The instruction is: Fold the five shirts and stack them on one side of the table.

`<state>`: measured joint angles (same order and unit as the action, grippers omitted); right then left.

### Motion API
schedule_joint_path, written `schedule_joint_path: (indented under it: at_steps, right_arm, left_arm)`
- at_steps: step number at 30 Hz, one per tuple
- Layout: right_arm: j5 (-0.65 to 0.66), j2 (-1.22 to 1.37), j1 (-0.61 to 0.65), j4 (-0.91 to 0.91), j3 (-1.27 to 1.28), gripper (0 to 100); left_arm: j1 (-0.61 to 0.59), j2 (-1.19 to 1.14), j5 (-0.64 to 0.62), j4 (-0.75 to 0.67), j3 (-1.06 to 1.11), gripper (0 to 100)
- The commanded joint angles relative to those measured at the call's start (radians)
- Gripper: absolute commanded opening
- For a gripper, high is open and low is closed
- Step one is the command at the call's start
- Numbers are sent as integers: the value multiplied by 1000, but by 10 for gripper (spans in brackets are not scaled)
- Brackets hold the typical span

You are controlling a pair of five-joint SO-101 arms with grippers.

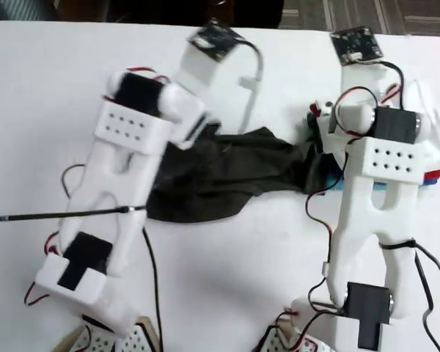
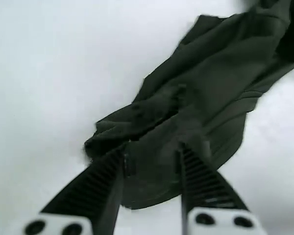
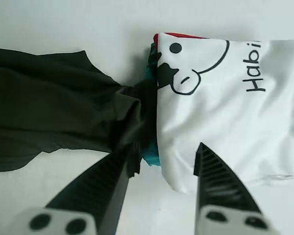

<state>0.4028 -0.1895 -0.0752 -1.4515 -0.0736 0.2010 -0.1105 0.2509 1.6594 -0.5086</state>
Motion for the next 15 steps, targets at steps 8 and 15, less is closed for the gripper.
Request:
schedule_joint_path:
  at_steps: [8,15]
  right_arm:
    - [-52,47,213,-1,-12,187]
    - [-61,197,430,90,-89,187]
  left_arm:
    - [-296,46,97,118,-249,177]
    - [-605,44,169,112,-111,177]
